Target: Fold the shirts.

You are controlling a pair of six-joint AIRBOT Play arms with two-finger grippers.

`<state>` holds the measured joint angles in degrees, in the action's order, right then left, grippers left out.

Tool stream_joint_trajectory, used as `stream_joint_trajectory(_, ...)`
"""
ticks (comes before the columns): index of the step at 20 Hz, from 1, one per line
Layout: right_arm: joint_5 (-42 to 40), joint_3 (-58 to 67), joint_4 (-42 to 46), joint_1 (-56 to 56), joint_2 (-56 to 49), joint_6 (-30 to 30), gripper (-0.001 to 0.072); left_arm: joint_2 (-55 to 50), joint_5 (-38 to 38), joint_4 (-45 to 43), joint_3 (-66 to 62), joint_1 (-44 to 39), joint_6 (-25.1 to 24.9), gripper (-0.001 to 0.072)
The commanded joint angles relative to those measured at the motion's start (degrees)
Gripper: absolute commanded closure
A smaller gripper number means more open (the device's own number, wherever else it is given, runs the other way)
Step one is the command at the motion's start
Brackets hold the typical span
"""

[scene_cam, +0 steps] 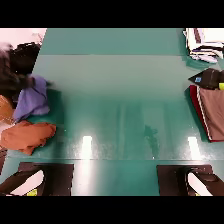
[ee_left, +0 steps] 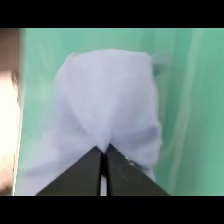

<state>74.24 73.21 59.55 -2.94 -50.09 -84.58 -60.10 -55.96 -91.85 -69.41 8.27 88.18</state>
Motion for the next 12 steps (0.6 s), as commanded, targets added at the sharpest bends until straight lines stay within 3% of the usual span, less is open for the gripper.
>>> stream_joint_trajectory(1,-1.7,6.9,0.2,0.0,0.0,0.0,0.0694,6.8,-4.1,13.5,-14.0,-0.1,-5.2,0.0686)
stream_joint_trajectory(4,-4.1,13.4,0.5,0.0,0.0,0.0,0.0694,8.9,-10.0,26.7,-26.5,-0.1,-9.4,0.0688)
stream_joint_trajectory(7,-4.8,17.3,0.5,0.0,0.0,0.0,0.0694,9.0,-11.5,26.5,-33.5,-5.9,-9.4,0.0688)
stream_joint_trajectory(12,-4.6,19.6,0.5,0.0,0.0,0.0,0.0694,4.6,-11.9,25.2,-33.9,-25.4,-9.1,0.0689)
